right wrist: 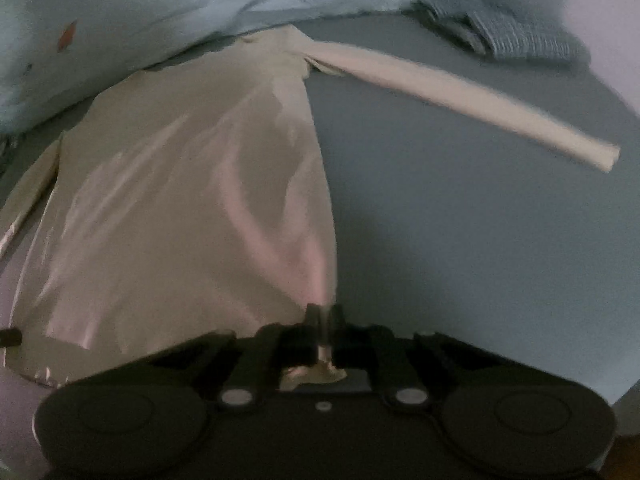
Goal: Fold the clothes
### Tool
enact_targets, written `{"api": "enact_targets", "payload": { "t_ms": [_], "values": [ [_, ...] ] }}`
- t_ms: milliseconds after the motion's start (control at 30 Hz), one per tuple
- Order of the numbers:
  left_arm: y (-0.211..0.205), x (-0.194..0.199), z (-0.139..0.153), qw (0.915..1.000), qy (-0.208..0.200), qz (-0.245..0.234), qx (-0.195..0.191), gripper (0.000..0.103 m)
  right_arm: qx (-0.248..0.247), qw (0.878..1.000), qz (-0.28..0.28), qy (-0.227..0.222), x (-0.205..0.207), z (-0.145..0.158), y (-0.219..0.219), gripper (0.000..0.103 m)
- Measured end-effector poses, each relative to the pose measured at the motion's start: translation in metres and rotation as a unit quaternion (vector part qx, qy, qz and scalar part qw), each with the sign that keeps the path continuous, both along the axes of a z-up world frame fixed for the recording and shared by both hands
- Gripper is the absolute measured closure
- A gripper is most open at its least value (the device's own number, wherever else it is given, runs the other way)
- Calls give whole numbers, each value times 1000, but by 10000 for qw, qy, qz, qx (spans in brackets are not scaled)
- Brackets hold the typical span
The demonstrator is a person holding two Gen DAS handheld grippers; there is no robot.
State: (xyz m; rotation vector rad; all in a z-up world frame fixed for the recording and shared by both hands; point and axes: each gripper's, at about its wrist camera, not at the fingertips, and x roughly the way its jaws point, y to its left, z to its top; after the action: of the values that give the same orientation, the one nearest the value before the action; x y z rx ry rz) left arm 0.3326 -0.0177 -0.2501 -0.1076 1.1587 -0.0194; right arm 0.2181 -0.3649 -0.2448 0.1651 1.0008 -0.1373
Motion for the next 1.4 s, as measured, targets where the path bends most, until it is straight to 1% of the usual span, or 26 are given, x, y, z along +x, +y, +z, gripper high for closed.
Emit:
{"api": "enact_targets", "payload": {
  "t_ms": [100,233,267,300,333,367,400,433,467,500,533,600,633,667,733,767,800,867,933,1133,1200,1267,1300,1333,1367,1400],
  "values": [
    [-1,-4,1,9998,163,45,-116,97,-22,10000,13,-9,-5,14,-7,98],
    [4,-2,-8,9993,196,127,-275,93,205,9979,-257,552,-1,-4,-21,90],
    [5,-1,-7,9993,206,104,-299,91,196,9978,-313,555,0,-3,-22,84],
    [9,-2,-5,9993,157,121,-318,84,162,9980,-367,492,0,1,-21,79],
    [15,-3,-1,9993,92,150,-335,73,81,9982,-440,402,0,6,-19,65],
    [21,-5,2,9992,27,179,-352,67,-12,9983,-501,297,1,12,-17,55],
    [29,-8,7,9990,-71,259,-364,58,-121,9984,-531,164,2,19,-13,53],
    [39,-10,11,9984,-167,393,-373,51,-213,9982,-551,49,4,24,-8,46],
    [53,-11,14,9973,-239,583,-375,47,-256,9981,-551,-16,7,28,-3,30],
    [69,-11,16,9954,-280,837,-368,41,-245,9984,-513,-50,11,29,5,21],
    [83,-12,17,9932,-296,1069,-359,39,-221,9987,-451,-91,16,31,14,18],
    [117,-13,16,9870,-311,1538,-349,37,-127,9994,-242,-196,24,30,38,23],
    [134,-13,14,9834,-309,1758,-339,37,-93,9996,-120,-244,28,30,50,35],
    [152,-13,13,9793,-300,1976,-318,37,-97,9996,34,-276,32,30,65,53],
    [186,-12,10,9704,-323,2372,-321,36,-232,9987,360,-262,40,27,100,74],
    [201,-10,9,9667,-352,2514,-340,34,-293,9978,531,-250,42,27,115,78],
    [215,-8,8,9625,-369,2666,-341,29,-310,9966,710,-285,42,27,129,79],
    [237,-2,5,9557,-413,2894,-357,28,-212,9938,1017,-401,45,26,154,80],
    [255,5,3,9553,-434,2891,-433,28,-192,9921,1175,-394,51,23,177,80],
    [263,37,-10,9726,-518,2247,-280,28,-85,9943,1038,-226,63,7,219,80],
    [258,41,-14,9753,-662,2097,-218,31,-78,9950,986,-123,62,-2,227,80],
    [252,41,-17,9774,-774,1965,-55,41,-257,9939,1049,-222,57,-7,234,79],
    [248,43,-20,9793,-760,1874,64,51,-343,9931,1086,-279,55,-7,236,79],
    [242,42,-21,9799,-814,1800,277,71,-380,9927,1103,-303,54,-7,237,79],
    [236,40,-21,9818,-925,1610,391,86,-376,9929,1086,-323,53,-7,236,78],
    [230,39,-20,9833,-975,1448,517,95,-306,9937,1024,-341,54,-8,234,77]
  ]
}}
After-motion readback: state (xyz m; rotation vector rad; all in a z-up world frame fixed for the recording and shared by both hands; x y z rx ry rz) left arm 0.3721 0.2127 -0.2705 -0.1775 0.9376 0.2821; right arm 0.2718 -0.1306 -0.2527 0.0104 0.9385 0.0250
